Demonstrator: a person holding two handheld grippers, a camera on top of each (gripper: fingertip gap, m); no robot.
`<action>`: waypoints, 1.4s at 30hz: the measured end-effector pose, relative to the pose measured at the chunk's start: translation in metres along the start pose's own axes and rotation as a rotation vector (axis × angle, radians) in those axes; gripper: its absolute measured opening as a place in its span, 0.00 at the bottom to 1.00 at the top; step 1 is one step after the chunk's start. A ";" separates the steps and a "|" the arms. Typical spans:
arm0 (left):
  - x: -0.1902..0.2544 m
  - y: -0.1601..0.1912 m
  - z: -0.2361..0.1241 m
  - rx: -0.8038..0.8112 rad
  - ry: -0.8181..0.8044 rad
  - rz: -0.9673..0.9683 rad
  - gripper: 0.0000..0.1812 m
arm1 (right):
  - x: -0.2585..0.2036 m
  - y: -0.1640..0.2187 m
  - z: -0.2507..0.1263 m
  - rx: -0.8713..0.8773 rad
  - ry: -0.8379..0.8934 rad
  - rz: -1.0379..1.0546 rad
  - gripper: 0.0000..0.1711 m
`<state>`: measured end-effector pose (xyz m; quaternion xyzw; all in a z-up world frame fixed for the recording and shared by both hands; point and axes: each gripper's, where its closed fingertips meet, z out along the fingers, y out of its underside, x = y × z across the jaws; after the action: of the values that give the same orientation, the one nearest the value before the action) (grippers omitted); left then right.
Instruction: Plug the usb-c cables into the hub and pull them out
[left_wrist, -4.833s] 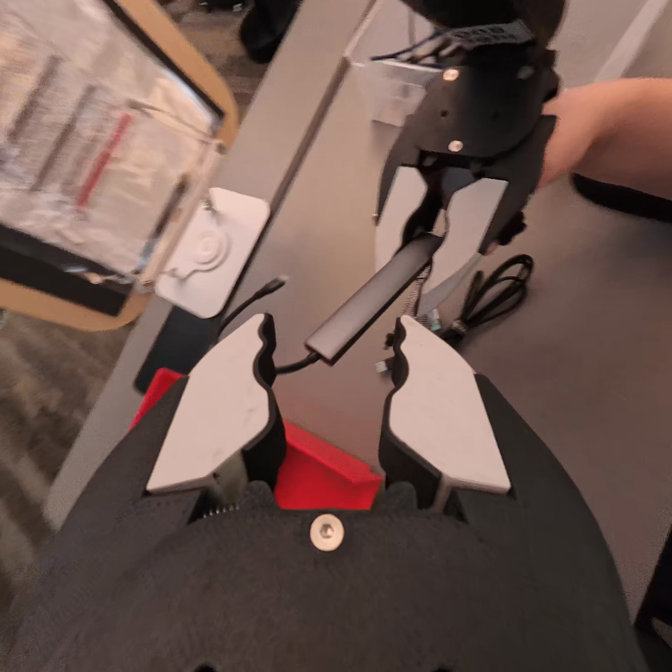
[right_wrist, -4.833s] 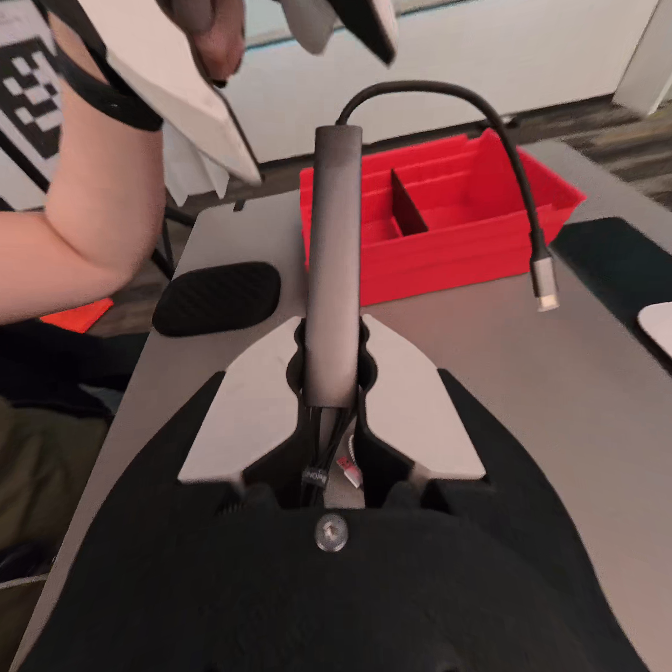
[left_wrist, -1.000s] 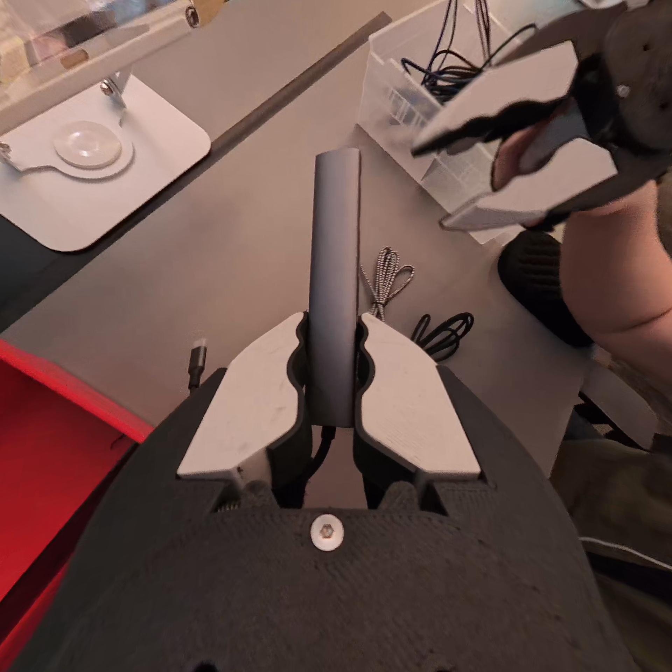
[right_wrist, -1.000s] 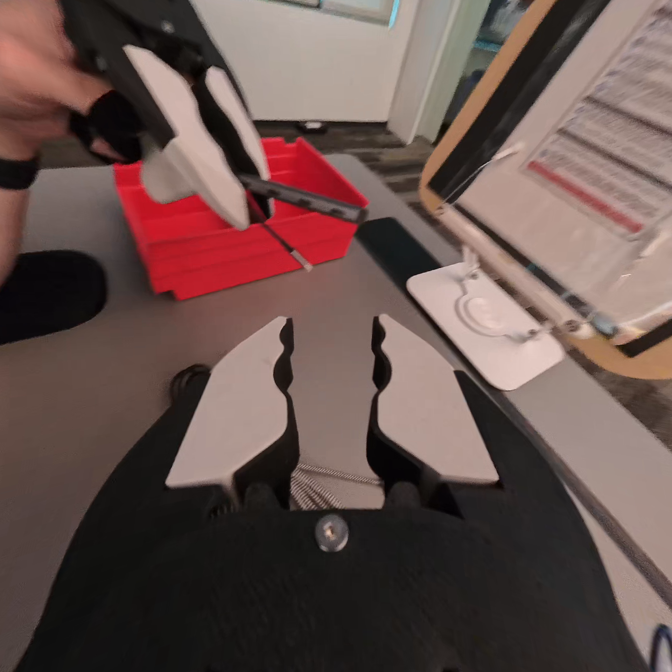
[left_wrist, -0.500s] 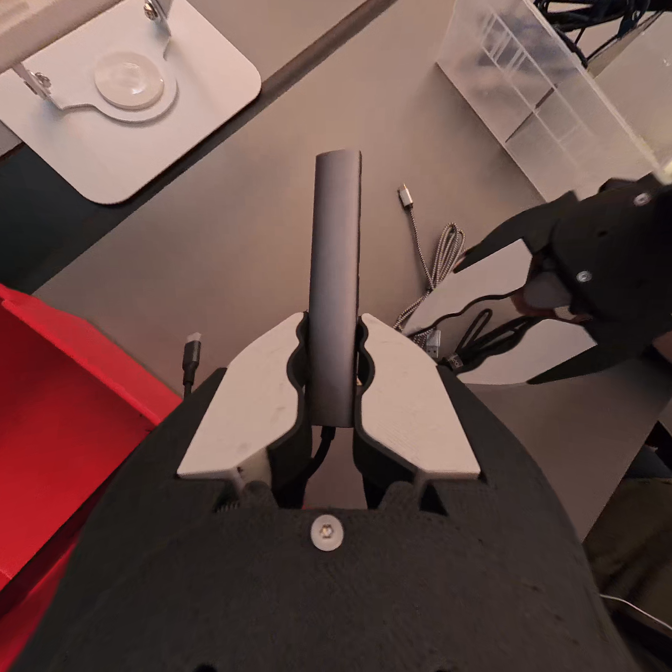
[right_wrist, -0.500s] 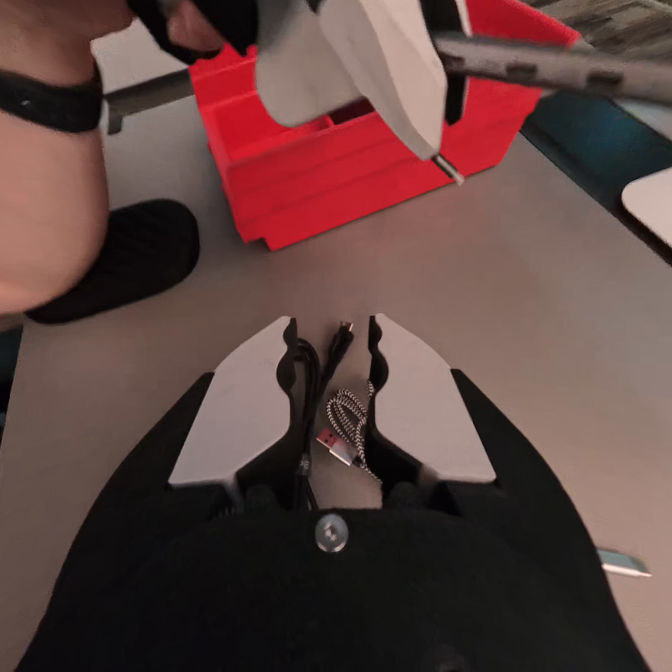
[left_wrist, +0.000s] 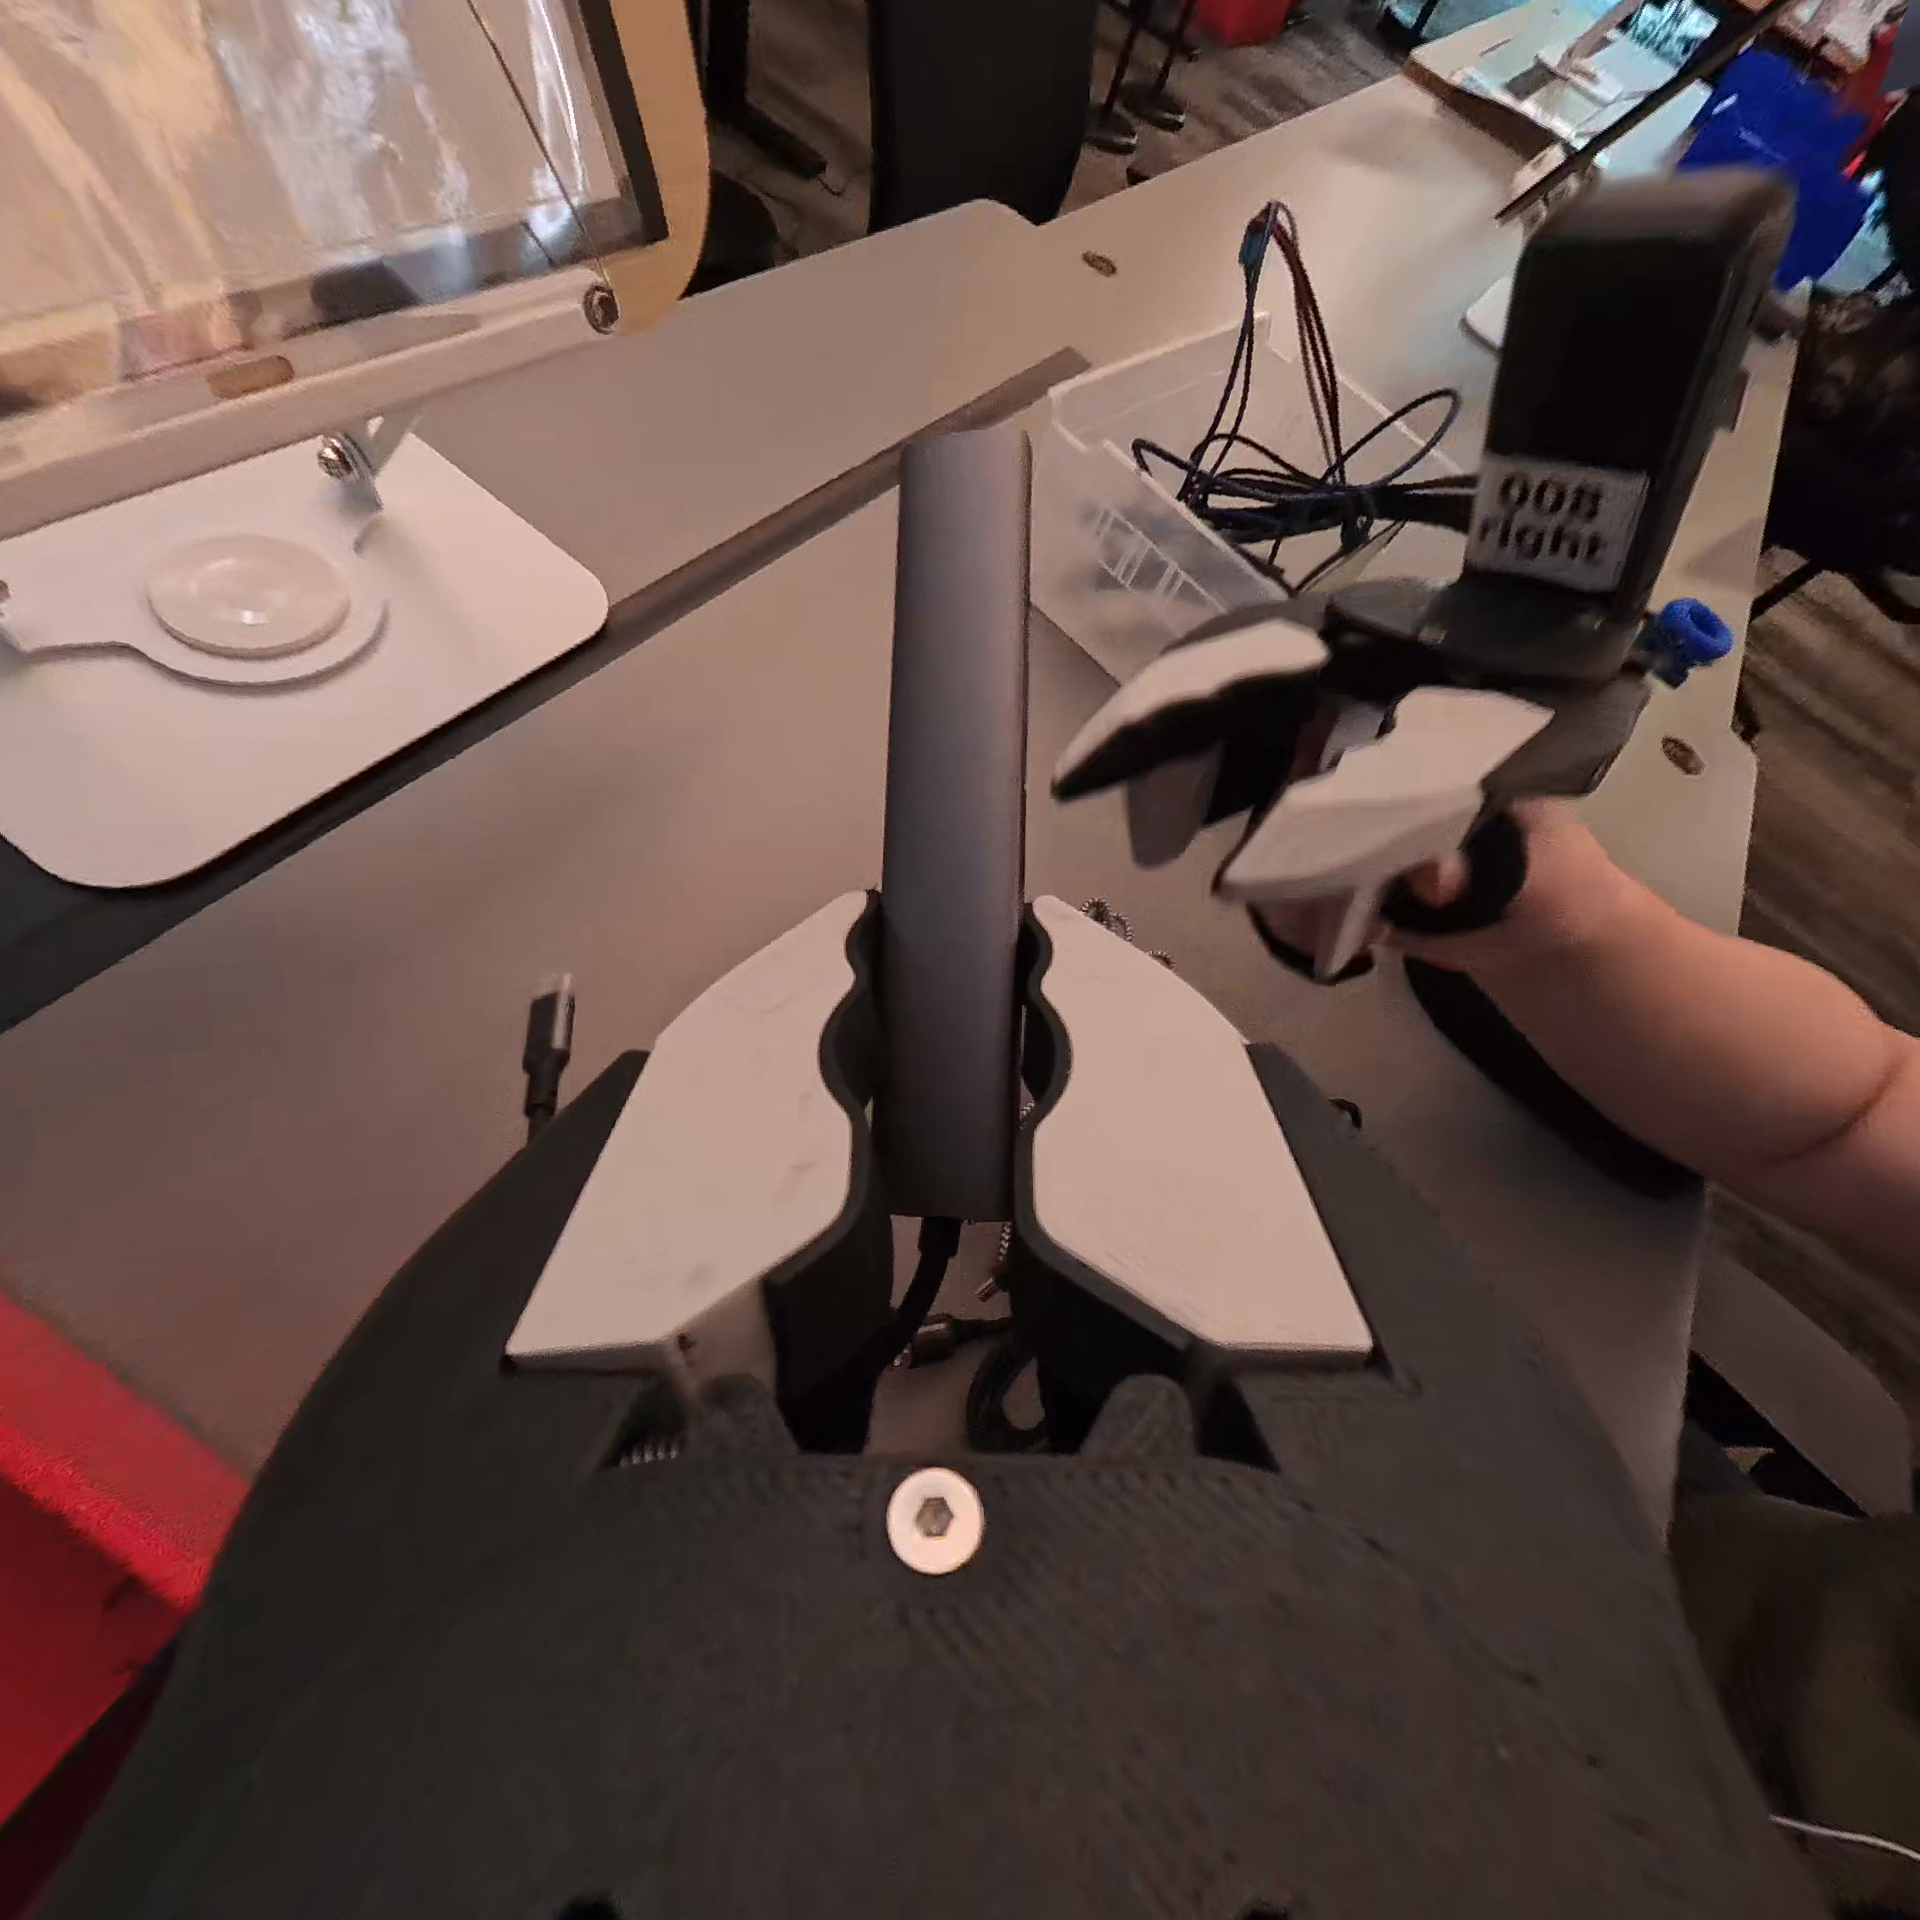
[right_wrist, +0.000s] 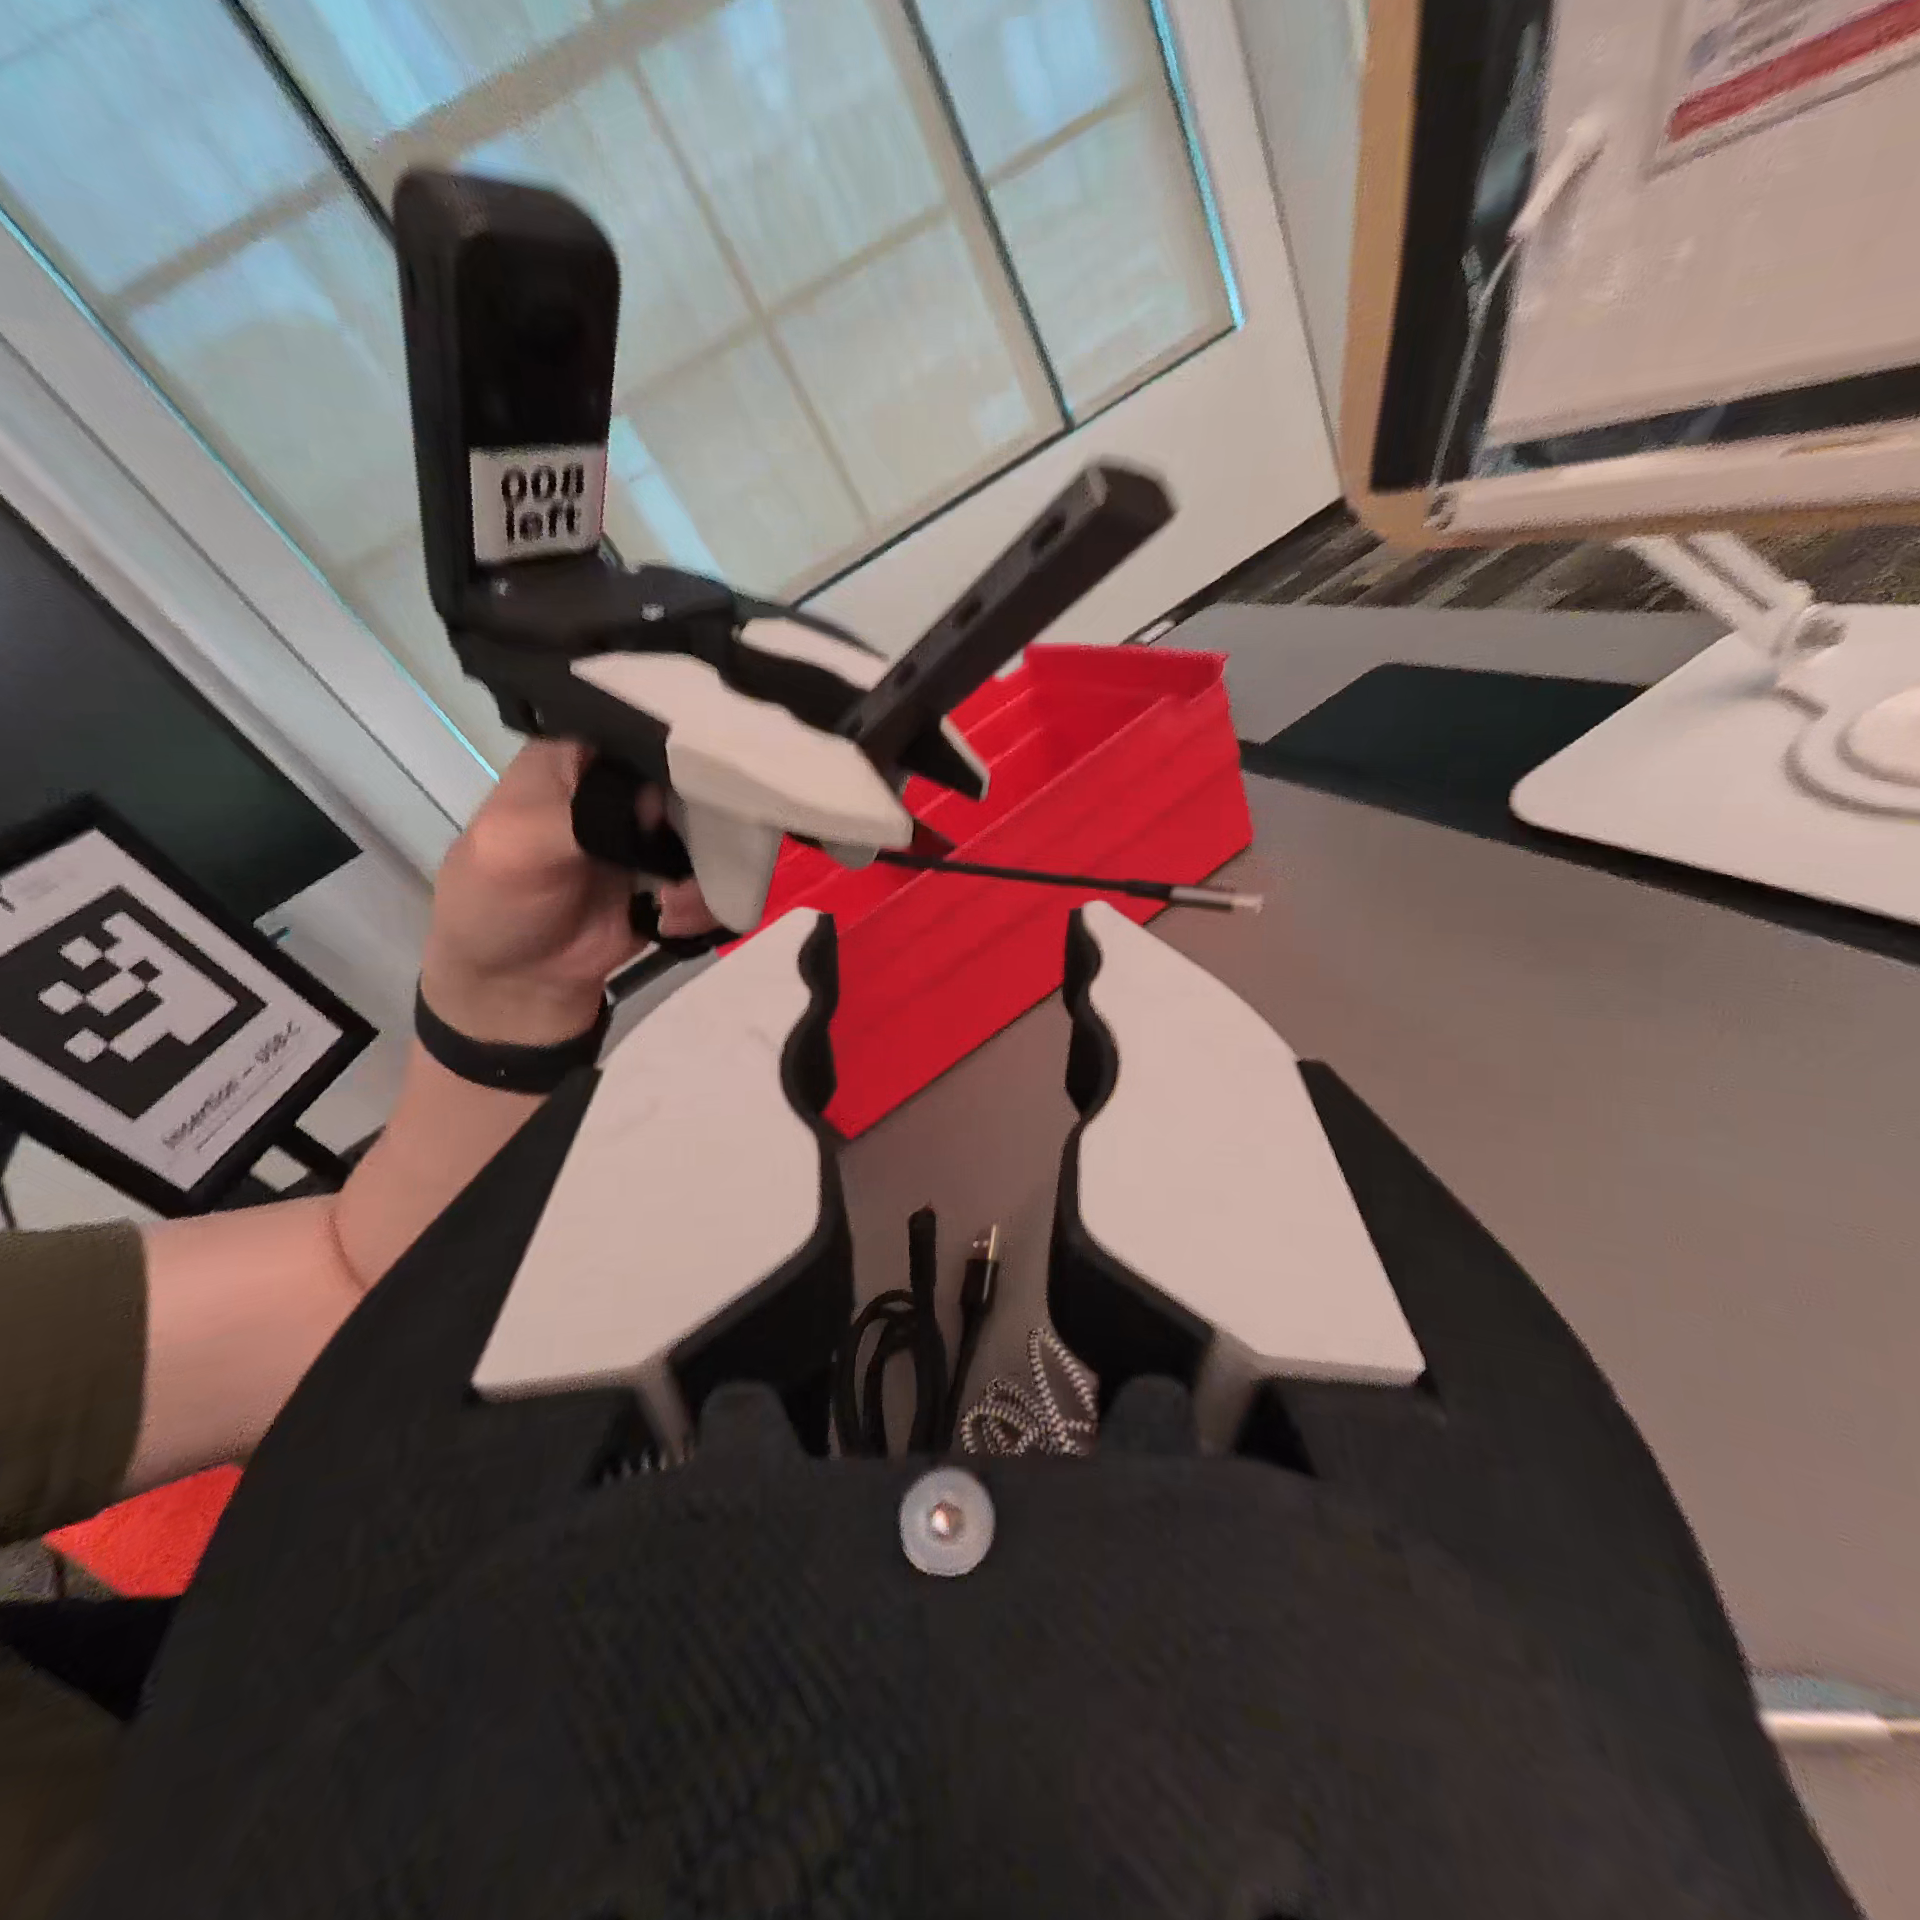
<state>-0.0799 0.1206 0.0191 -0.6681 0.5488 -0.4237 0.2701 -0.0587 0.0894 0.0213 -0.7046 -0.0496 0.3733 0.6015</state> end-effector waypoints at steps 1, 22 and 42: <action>0.001 0.001 0.002 -0.005 -0.009 0.014 0.12 | 0.002 -0.006 -0.005 0.013 0.003 0.006 0.25; -0.021 0.010 -0.028 -0.169 -0.342 0.232 0.12 | 0.102 0.049 -0.077 -0.658 0.700 -0.199 0.11; -0.005 0.010 -0.026 -0.185 -0.329 0.292 0.12 | 0.125 0.139 -0.085 -1.204 0.674 -0.319 0.06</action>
<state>-0.1077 0.1258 0.0227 -0.6636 0.6247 -0.2134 0.3520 0.0279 0.0474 -0.1605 -0.9761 -0.1612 -0.0500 0.1372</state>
